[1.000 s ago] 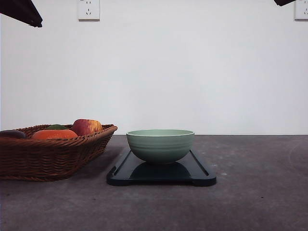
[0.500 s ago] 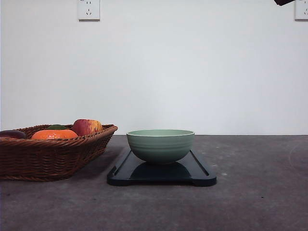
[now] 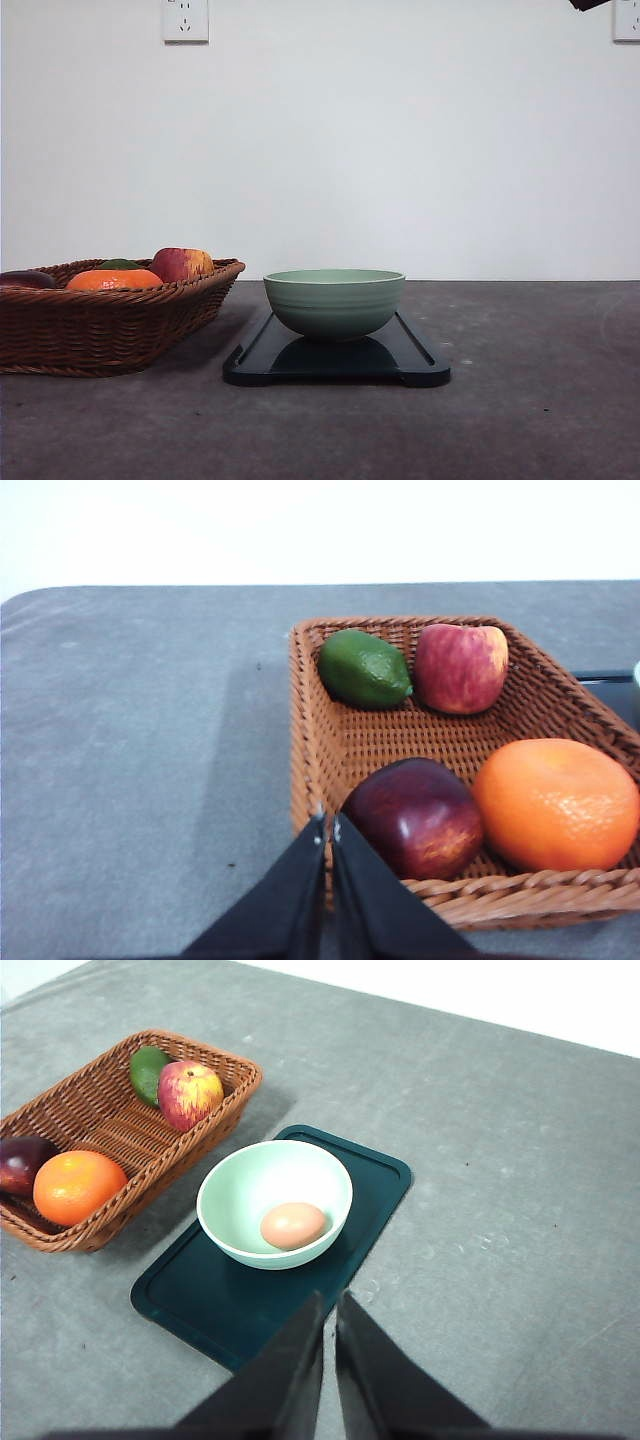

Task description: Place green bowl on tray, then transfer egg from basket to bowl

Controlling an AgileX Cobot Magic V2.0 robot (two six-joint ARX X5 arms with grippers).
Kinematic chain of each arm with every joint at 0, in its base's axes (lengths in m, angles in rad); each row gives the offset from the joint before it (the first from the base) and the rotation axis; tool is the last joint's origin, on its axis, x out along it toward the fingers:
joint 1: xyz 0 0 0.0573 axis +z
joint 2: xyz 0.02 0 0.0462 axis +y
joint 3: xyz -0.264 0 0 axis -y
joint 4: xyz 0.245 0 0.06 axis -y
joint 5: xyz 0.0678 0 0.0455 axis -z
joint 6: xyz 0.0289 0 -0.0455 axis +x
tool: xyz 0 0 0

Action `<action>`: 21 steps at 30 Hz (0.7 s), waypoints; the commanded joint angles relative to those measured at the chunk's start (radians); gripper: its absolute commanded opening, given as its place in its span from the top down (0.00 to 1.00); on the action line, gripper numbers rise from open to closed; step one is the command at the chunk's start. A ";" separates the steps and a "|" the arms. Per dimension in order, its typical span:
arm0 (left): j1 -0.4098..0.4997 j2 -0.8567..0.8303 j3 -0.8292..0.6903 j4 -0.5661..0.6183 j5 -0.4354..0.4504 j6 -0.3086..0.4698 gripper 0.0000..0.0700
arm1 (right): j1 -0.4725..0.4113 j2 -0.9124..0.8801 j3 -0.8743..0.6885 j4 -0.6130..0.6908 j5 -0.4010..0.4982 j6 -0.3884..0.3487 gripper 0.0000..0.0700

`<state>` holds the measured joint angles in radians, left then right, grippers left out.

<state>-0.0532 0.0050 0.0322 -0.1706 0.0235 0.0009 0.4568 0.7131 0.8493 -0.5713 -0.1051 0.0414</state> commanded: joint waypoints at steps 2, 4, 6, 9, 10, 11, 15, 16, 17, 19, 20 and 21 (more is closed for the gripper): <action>0.001 -0.003 -0.019 0.014 -0.002 0.009 1.00 | 0.005 0.003 0.006 0.010 0.001 -0.001 0.98; 0.001 -0.003 -0.019 0.014 -0.002 0.009 1.00 | 0.005 0.003 0.006 0.010 0.001 -0.001 0.98; 0.001 -0.003 -0.019 0.014 -0.002 0.009 1.00 | 0.006 0.003 0.006 0.010 0.001 -0.001 0.98; 0.001 -0.003 -0.019 0.014 -0.002 0.009 1.00 | 0.006 0.003 0.006 0.010 0.001 -0.001 0.98; 0.001 -0.003 -0.019 0.014 -0.002 0.009 1.00 | 0.005 0.003 0.006 0.010 0.001 -0.001 0.98; 0.001 -0.003 -0.019 0.014 -0.002 0.009 1.00 | 0.006 0.003 0.006 0.010 0.001 -0.001 0.98; 0.001 -0.003 -0.019 0.014 -0.002 0.009 1.00 | 0.006 0.003 0.006 0.010 0.001 -0.002 0.98; 0.001 -0.003 -0.019 0.014 -0.002 0.009 1.00 | 0.005 0.003 0.006 0.009 0.002 -0.013 0.98; 0.001 -0.003 -0.019 0.014 -0.002 0.009 1.00 | 0.006 0.003 0.006 0.010 0.003 -0.039 0.98; 0.001 -0.003 -0.019 0.014 -0.002 0.009 1.00 | 0.003 0.004 -0.003 0.010 0.013 -0.077 0.98; 0.001 -0.003 -0.019 0.014 -0.002 0.009 1.00 | -0.001 0.002 -0.015 0.012 0.029 -0.086 0.98; 0.001 -0.003 -0.019 0.014 -0.002 0.009 1.00 | -0.008 -0.004 -0.036 0.020 0.052 -0.091 0.98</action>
<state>-0.0532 0.0044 0.0322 -0.1680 0.0235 0.0010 0.4485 0.7073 0.8267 -0.5534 -0.0695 -0.0152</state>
